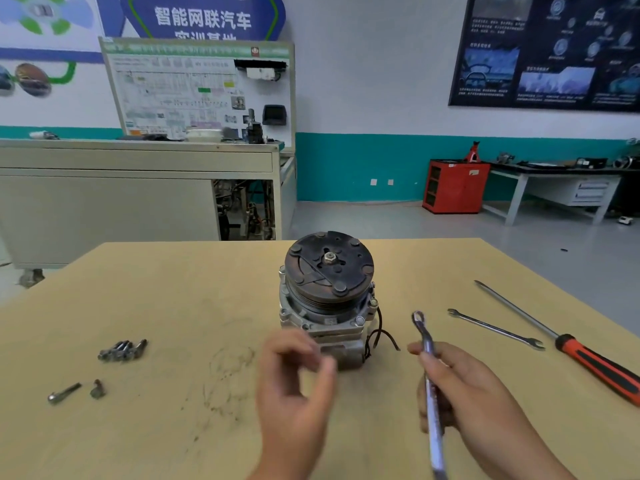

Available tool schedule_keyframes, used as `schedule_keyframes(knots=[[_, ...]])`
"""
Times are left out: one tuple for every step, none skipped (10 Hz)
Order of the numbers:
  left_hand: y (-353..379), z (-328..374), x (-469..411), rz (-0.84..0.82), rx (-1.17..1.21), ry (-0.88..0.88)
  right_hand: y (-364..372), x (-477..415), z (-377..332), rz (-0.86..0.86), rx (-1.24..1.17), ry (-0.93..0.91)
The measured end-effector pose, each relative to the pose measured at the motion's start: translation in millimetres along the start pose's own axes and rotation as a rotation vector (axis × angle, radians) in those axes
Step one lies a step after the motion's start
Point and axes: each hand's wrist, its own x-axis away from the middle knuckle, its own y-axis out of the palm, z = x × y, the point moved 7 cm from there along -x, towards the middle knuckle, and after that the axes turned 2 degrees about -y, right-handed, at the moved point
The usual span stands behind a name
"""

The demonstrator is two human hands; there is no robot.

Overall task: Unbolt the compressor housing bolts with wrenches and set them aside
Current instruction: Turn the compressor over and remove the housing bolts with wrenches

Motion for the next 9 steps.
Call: schedule_keyframes(knots=[[7.9, 85.7, -176.2, 0.583, 0.044, 0.000, 37.1, 1.7, -6.4, -0.038, 0.016, -0.029], [7.0, 65.9, -184.0, 0.669, 0.019, -0.054, 72.5, -0.9, -3.4, -0.095, 0.006, 0.018], [22.6, 48.9, -191.9, 0.527, -0.062, -0.062, 93.8, -3.0, -1.0, -0.121, -0.071, 0.064], [28.0, 40.5, -186.4, 0.489, -0.122, -0.021, 105.8, -4.0, -1.2, -0.133, -0.200, 0.114], [28.1, 31.7, -188.7, 0.464, -0.169, -0.009, 112.6, -3.9, -1.9, -0.150, -0.302, 0.164], [29.5, 29.4, -189.5, 0.433, -0.153, -0.042, 114.4, -5.9, -3.3, -0.150, -0.392, 0.187], [31.4, 25.1, -189.7, 0.408, -0.140, 0.005, 111.2, -6.1, -2.7, -0.175, -0.392, 0.202], [28.8, 22.9, -188.7, 0.431, -0.135, 0.011, 97.0, -4.7, -4.2, -0.233, -0.289, 0.220], [26.5, 25.9, -188.1, 0.452, -0.201, 0.064, 74.8, -6.3, -11.3, -0.351, -0.101, 0.270]])
